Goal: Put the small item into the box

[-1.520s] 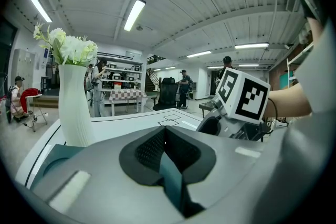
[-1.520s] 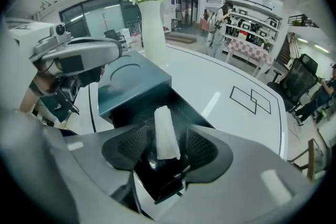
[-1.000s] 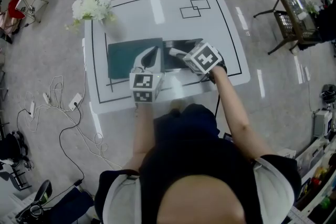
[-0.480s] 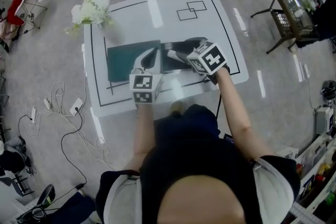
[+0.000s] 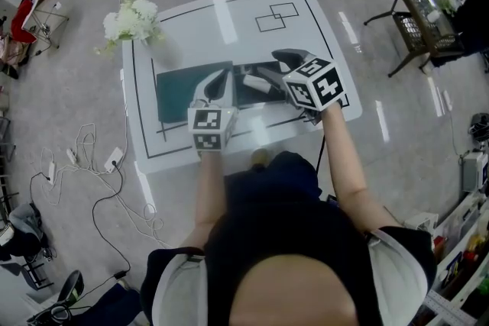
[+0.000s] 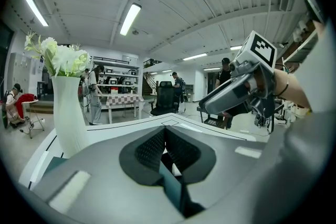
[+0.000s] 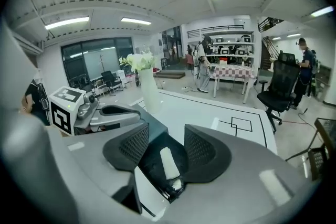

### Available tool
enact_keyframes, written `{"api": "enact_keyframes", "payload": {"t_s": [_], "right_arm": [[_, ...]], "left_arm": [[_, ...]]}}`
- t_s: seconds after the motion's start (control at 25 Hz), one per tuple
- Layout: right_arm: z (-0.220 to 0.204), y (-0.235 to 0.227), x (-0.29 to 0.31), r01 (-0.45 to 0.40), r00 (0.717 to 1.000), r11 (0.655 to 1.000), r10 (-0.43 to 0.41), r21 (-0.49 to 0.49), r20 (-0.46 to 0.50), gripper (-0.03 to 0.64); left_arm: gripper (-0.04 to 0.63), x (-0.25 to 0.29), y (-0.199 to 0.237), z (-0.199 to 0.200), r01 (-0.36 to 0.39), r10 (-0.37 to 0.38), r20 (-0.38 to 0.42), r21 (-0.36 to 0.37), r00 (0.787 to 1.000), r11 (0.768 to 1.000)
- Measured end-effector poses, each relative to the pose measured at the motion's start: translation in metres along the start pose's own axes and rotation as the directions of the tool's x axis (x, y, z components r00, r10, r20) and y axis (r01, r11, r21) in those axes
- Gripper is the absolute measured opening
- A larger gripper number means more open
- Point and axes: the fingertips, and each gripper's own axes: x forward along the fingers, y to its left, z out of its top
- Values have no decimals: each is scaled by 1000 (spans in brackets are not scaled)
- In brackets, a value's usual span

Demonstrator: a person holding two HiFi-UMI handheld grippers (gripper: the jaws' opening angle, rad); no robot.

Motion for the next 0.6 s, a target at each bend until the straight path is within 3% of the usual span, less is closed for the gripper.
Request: {"api": "enact_keyframes", "payload": {"t_s": [0.32,0.6], "right_arm": [[16,-18,-25,86,990,995,-92,56,110,189],[8,-50,-49,209,946,956,-251,207,204,160]], "left_arm": [[9,1,0,5,3,-3,12,-2,1000,1000],[9,5,-2,4,13,-13,4,1,1000,1000]]}}
